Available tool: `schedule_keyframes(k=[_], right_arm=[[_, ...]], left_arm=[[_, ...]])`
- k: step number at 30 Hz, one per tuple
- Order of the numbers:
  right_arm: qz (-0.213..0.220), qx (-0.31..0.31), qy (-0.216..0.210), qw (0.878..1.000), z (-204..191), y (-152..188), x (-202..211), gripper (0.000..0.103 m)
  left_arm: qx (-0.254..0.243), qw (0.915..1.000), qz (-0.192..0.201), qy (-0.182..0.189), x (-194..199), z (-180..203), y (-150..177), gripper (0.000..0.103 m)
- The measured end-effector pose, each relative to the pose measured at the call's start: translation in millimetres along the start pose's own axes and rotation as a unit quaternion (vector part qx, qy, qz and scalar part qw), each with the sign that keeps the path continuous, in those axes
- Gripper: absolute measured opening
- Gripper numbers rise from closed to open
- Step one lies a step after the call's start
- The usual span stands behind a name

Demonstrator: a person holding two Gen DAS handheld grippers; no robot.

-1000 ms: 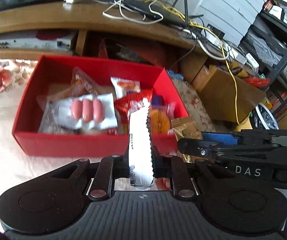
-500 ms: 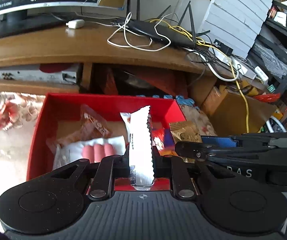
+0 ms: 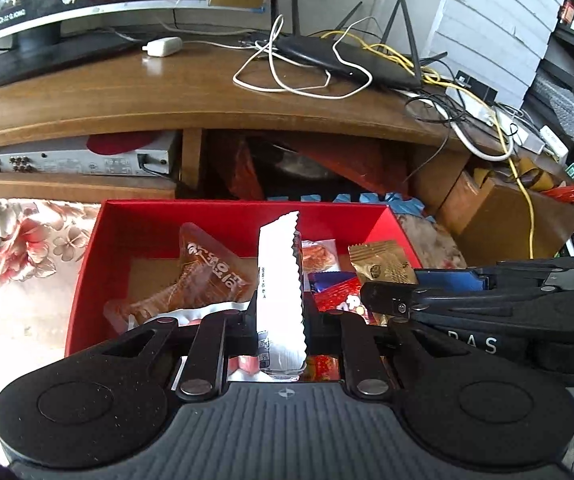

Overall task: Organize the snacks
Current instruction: 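Lower the Kaprons bar and gold sweet into the box and open both tools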

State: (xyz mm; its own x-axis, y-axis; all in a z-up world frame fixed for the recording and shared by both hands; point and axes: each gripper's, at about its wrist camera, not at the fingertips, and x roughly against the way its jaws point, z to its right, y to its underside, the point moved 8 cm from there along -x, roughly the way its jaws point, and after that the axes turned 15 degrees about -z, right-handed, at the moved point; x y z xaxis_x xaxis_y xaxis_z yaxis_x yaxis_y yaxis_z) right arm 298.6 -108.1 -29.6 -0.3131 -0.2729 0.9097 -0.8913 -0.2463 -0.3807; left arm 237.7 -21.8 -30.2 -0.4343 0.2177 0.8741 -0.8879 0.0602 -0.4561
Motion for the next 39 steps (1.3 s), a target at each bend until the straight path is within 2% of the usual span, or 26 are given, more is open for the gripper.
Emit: schedule_keyframes(k=[11,14,16,20,22,31,39], right_arm=[[-0.016,-0.002,0.014,1.000,3.1,-4.5,-24.3,0.038],[-0.014,-0.001,0.021,1.000,5.1,-5.1,-24.2,0.039],[-0.013,-0.005,0.022,1.000,7.7,-4.7,-23.4,0.040],[-0.010,-0.011,0.027,1.000,12.6,-3.9,-20.0,0.044],[-0.008,-0.015,0.030,0.999,15.2,-3.2,-16.6,0.049],[0.006,-0.019,0.024,1.000,14.0,3.4,3.4,0.061],[0.009,-0.026,0.026,0.999,8.8,29.3,24.3,0.063]], left_arm=[[0.008,0.9997,-0.020,-0.014,-23.2,-9.7,-0.7,0.022],[0.010,0.9995,-0.022,-0.019,-23.9,-12.5,-0.8,0.032],[0.016,0.9993,-0.024,-0.024,-23.7,-15.7,-0.4,0.046],[0.022,0.9990,-0.023,-0.031,-21.1,-20.2,0.1,0.060],[0.027,0.9988,-0.021,-0.035,-17.5,-21.7,-0.3,0.074],[0.023,0.9977,0.001,-0.064,4.5,-23.8,5.1,0.086],[0.029,0.9971,0.010,-0.070,21.0,-25.2,22.7,0.093]])
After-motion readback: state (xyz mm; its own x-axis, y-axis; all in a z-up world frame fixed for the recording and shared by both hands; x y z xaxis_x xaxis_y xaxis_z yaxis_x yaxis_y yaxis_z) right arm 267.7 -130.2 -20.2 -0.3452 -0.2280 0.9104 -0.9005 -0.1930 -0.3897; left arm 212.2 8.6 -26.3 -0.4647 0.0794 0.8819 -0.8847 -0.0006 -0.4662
